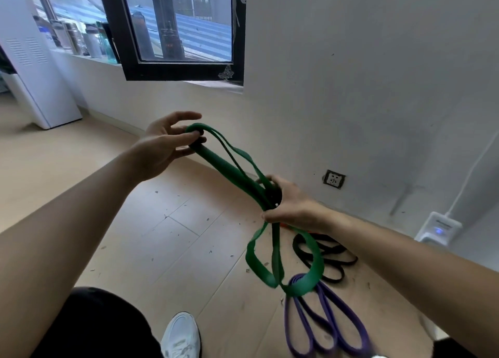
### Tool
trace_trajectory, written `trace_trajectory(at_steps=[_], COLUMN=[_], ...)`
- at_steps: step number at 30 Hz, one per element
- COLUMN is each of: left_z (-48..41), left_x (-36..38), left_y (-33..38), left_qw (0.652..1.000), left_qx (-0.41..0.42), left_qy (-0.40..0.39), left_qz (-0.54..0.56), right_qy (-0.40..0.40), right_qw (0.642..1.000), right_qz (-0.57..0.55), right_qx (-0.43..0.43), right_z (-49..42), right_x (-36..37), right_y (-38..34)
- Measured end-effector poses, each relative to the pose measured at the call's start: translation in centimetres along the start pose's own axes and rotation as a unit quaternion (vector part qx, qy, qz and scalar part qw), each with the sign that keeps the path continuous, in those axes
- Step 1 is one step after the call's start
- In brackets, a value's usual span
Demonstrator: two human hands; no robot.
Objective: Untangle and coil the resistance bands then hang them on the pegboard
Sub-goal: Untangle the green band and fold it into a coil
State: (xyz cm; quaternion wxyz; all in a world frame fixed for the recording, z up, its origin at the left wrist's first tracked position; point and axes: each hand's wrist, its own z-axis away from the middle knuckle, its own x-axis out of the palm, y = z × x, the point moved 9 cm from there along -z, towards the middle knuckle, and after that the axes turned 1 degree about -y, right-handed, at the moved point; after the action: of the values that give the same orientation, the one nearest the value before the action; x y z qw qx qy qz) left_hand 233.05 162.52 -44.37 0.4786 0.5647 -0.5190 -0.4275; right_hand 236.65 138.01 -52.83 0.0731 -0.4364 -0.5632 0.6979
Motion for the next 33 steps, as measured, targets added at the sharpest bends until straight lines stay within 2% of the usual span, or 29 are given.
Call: trace_trajectory(at_steps=[4, 8, 12, 20, 23, 30, 33], left_z=[0.6, 1.2, 1.3, 1.4, 1.3, 1.4, 1.5], left_x=[-0.5, -1.0, 0.0, 4.4, 6.9, 12.6, 15.1], left_y=[-1.4, -3.8, -5.2, -8.4, -8.6, -6.4, -5.6], left_qw=[0.999, 0.986, 0.951, 0.890, 0.888, 0.942, 0.936], left_qx=[-0.041, -0.089, -0.092, -0.099, -0.084, -0.055, -0.014], left_qy=[-0.018, -0.061, -0.115, -0.205, -0.227, -0.234, -0.235], left_qz=[-0.007, -0.124, -0.271, -0.395, -0.391, -0.235, -0.261], right_qy=[0.008, 0.022, 0.031, 0.025, 0.021, 0.023, 0.022], right_qw=[1.000, 0.999, 0.995, 0.996, 0.994, 0.995, 0.997], right_qz=[-0.017, -0.046, -0.097, -0.081, -0.105, -0.100, -0.062], right_qx=[0.003, 0.015, 0.017, 0.012, 0.003, -0.015, -0.037], right_z=[0.6, 1.4, 2.1, 2.6, 2.7, 2.6, 2.6], right_x=[-0.9, -2.6, -3.7, -5.3, -6.0, -6.0, -5.4], right_y=[0.8, 0.9, 1.2, 0.6, 0.1, -1.1, -2.2])
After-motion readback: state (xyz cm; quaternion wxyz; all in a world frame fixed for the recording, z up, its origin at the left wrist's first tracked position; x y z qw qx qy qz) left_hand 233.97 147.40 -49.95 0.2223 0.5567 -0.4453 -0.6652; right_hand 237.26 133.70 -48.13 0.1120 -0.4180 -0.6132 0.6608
